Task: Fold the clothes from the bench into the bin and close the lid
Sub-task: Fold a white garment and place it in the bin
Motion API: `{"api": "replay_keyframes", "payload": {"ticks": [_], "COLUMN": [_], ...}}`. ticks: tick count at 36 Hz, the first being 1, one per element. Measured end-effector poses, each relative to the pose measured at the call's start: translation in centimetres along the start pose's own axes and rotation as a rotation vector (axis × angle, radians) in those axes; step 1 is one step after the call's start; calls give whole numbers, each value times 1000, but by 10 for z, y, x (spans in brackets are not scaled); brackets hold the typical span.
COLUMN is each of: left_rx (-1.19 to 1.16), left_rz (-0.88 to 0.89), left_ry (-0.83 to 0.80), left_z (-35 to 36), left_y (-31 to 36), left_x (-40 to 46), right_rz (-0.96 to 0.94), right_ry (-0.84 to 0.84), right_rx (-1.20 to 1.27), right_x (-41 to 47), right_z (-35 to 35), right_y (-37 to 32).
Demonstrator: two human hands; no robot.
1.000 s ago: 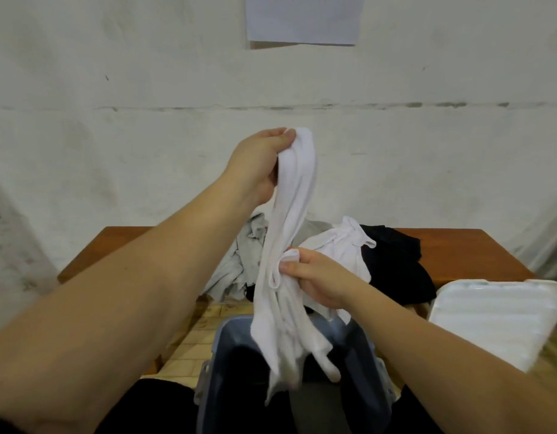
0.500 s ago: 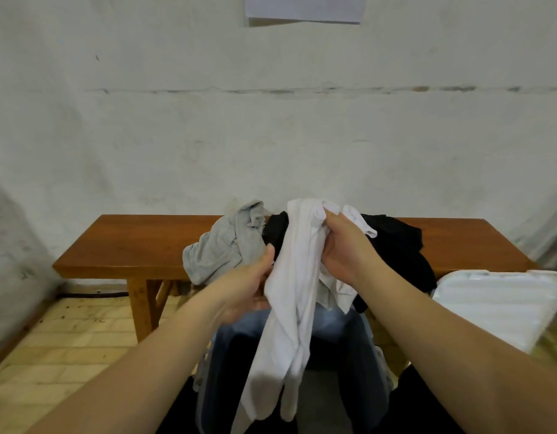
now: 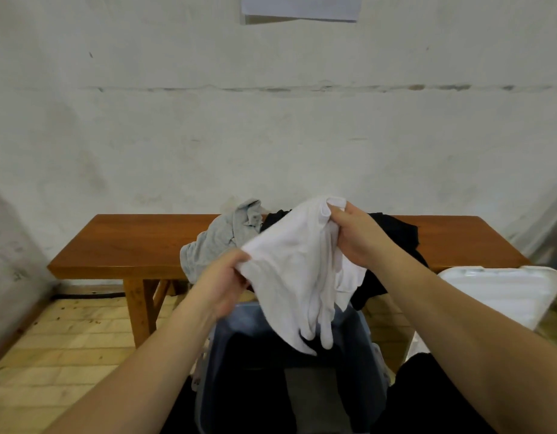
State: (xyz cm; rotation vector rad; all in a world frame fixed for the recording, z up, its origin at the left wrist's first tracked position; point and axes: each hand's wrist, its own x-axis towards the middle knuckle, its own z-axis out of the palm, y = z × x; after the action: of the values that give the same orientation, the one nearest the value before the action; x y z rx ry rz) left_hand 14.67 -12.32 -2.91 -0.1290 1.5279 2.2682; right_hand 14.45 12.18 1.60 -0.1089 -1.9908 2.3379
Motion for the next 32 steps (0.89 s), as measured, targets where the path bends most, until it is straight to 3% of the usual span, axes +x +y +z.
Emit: {"api": "replay_keyframes", "payload": {"ticks": [6, 12, 19, 28, 32], "left_rx": [11, 101, 186, 421, 421], "left_rz": [200, 294, 360, 378, 408], "left_ry": [220, 251, 328, 354, 390], "left_z": [-16, -33, -49, -74, -85], "left_y": [37, 66, 95, 120, 133], "left_x": [10, 10, -1, -6, -10], "right_rz": [8, 86, 136, 142, 70], "right_ry": [161, 204, 338, 343, 404], "right_rx": [-178, -325, -313, -325, -152], "right_x": [5, 1, -4, -10, -7], "right_z": [-38, -74, -99, -110, -114], "right_y": [-8, -17, -23, -27, -35]}}
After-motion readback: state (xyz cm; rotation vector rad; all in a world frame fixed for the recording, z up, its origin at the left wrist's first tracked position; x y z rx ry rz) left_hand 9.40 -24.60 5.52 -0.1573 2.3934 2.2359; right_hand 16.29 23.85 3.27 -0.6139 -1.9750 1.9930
